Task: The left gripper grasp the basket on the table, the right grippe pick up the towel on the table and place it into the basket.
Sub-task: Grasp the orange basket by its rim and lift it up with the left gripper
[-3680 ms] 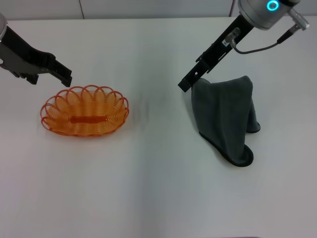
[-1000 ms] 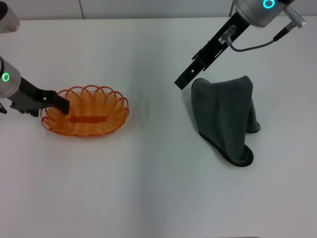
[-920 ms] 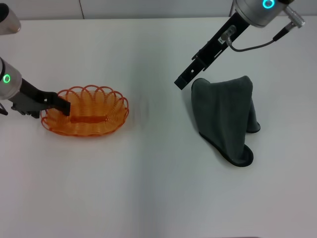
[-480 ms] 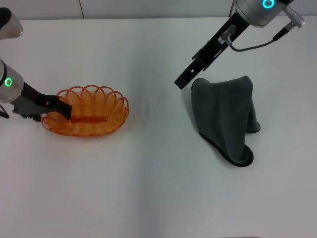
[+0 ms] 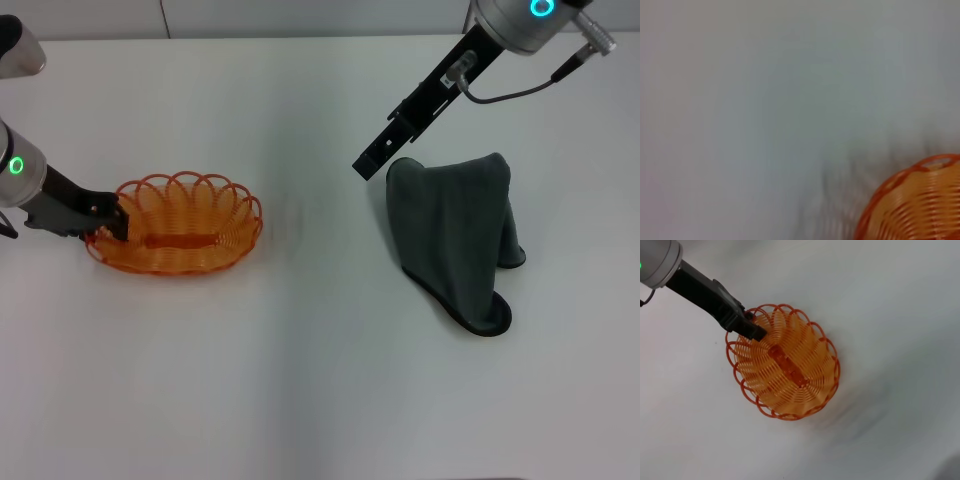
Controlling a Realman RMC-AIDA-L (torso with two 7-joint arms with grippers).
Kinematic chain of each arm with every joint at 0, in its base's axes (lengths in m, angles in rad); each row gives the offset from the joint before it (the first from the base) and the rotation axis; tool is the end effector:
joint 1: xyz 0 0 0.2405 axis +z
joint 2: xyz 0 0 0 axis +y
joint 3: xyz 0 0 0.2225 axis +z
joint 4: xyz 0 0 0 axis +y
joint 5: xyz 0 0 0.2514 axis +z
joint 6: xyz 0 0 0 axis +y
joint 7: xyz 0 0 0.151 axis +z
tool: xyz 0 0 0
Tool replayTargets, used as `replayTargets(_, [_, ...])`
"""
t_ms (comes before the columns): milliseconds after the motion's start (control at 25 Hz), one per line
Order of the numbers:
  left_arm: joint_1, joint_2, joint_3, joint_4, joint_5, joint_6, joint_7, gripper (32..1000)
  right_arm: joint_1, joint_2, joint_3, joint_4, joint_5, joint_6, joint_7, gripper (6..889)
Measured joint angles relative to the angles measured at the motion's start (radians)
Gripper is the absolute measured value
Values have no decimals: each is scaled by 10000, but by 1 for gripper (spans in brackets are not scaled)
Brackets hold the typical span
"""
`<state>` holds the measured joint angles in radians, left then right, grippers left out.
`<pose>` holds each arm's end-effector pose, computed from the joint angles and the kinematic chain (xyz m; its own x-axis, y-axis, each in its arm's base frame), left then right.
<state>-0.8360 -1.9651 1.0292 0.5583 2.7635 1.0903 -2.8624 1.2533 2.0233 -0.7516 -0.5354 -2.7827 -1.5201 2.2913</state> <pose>-0.2848 0.4358 0.0167 0.2235 0.9585 0.1768 0.8088 -0.0812 -0.5824 0.0977 0.4446 -0.0112 0.7518 -0.6219 0.2190 -0.5886 -0.7827 -0.2024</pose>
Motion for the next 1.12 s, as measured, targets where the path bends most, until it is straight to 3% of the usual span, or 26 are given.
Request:
replayTargets(160, [0, 0, 0, 0, 14, -10, 8, 343, 0, 0, 0, 0, 1, 0, -32, 790])
replayTargets(600, [-8, 1, 0, 20, 34, 12, 77, 163, 0, 0, -1, 0, 1, 0, -42, 784])
replayTargets(880, [-38, 28, 1, 84, 36, 212, 138, 129, 0, 0, 0, 0, 1, 3, -42, 780])
replayTargets(1120, [-38, 169, -97, 358, -76, 732, 342, 122, -8, -1, -1, 0, 7, 28, -42, 777])
